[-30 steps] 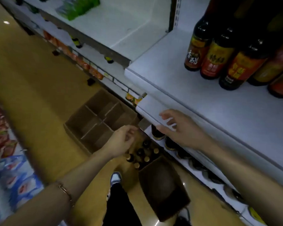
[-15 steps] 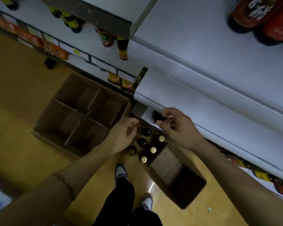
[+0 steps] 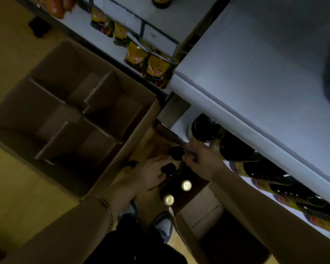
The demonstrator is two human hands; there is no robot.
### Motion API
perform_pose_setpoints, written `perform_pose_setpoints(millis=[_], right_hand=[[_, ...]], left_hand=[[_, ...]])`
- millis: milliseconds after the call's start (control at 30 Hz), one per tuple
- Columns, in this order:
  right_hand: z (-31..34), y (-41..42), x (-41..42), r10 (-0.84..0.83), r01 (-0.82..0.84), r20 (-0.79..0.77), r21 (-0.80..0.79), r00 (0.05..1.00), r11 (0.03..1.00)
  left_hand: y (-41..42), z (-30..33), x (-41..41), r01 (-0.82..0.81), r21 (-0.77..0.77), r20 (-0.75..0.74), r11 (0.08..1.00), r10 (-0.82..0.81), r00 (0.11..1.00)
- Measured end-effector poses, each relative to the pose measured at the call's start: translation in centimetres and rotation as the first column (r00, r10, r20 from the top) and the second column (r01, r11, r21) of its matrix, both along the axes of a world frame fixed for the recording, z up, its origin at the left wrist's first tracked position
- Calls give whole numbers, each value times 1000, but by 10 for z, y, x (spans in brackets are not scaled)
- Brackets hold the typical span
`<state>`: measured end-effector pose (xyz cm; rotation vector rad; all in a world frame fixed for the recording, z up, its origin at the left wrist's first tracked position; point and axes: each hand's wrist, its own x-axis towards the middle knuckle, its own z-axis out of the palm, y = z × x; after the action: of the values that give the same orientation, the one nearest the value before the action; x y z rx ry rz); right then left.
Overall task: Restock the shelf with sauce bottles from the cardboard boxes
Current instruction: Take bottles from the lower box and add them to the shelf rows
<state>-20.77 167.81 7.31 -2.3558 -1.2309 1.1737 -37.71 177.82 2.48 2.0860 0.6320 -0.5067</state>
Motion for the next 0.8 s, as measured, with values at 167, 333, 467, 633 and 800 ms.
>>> perform_pose_setpoints(millis=[167,333,467,633,800], right_hand=[[-88,2,8,33,-29,47,-84,998,996],[-149,5,16,34,-38,-26,-152,999,988],[-180,2,19,-38,33,-46,-115,998,993],[-206,5,23,-52,49,-118,-29,992,998],[-214,4,14,-76,80,-36,151,996,985]], left_hand=[[-3,-96,4,104,-32,14,994,-104,995],[-16,-161,12,123,-164,-21,979,-128,991],[-16,-186,13,71,-174,-18,982,-75,997],[-23,-190,21,4,-275,-27,962,-12,1000],[-18,-182,27,-39,-332,78,942,69,995]])
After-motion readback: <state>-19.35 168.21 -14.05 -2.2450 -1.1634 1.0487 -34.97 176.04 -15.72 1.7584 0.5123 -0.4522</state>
